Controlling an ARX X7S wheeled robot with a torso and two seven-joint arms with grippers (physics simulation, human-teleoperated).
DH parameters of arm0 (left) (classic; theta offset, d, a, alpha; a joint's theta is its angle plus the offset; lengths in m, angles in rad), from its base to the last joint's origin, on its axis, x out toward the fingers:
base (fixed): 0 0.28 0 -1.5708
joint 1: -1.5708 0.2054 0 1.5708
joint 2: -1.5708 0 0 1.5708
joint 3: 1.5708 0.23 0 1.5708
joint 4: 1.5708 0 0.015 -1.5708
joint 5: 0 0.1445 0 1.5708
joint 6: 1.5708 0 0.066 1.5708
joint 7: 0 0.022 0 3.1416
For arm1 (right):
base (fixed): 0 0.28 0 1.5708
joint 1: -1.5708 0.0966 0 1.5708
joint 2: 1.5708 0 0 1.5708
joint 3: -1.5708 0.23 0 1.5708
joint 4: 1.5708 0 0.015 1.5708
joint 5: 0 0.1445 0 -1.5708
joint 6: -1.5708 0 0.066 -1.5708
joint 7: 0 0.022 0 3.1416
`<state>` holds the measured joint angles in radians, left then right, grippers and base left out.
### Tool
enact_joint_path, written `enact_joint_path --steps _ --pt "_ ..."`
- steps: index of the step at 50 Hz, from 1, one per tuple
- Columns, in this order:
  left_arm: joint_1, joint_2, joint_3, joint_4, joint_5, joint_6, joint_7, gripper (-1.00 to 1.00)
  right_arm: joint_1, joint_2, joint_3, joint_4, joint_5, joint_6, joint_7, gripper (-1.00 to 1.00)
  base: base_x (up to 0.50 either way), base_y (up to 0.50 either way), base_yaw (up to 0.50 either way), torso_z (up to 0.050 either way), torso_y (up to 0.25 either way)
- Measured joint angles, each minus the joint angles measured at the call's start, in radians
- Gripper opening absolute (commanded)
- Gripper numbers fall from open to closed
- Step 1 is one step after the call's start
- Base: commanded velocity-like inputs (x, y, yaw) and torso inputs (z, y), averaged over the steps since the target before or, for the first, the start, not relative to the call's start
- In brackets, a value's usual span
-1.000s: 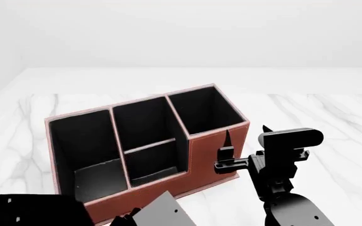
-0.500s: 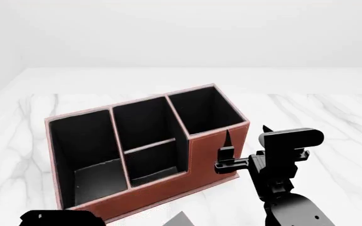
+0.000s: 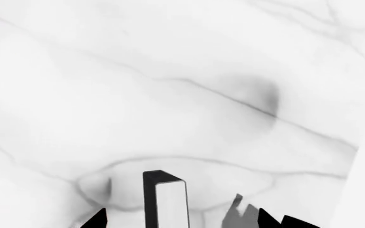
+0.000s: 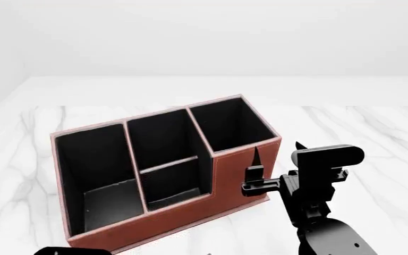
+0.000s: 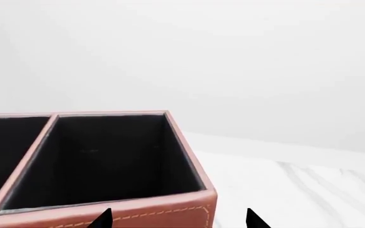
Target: Pick up the book and place it in the left compartment of the caddy.
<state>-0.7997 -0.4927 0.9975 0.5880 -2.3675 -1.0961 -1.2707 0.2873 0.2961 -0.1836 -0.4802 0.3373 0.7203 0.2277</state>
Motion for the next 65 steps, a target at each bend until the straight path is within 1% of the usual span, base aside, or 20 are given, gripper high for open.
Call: enact_joint_path --steps 16,35,52,53,65 --pt "-0.001 -0.009 0.021 -0.007 -0.015 0.015 0.009 1.00 -0.002 0.003 -0.001 0.007 0.006 -0.008 0.003 1.00 0.00 0.00 0.00 0.000 0.000" --pt "0.114 0.005 0.015 -0.101 0.190 -0.066 0.167 1.00 -0.007 0.008 -0.001 0.009 0.015 -0.015 0.008 1.00 0.00 0.00 0.00 0.000 0.000" --pt "0.164 0.008 0.010 -0.170 0.294 -0.099 0.275 1.00 -0.011 0.013 0.005 0.005 0.027 -0.017 0.012 1.00 0.00 0.00 0.00 0.000 0.000" --pt "0.166 0.008 0.011 -0.173 0.298 -0.100 0.279 -1.00 -0.012 0.013 0.005 0.004 0.028 -0.018 0.012 1.00 0.00 0.00 0.00 0.000 0.000" --pt "0.165 0.002 0.016 -0.191 0.346 -0.113 0.290 -1.00 -0.015 0.016 0.008 0.006 0.035 -0.023 0.015 1.00 0.00 0.00 0.00 0.000 0.000"
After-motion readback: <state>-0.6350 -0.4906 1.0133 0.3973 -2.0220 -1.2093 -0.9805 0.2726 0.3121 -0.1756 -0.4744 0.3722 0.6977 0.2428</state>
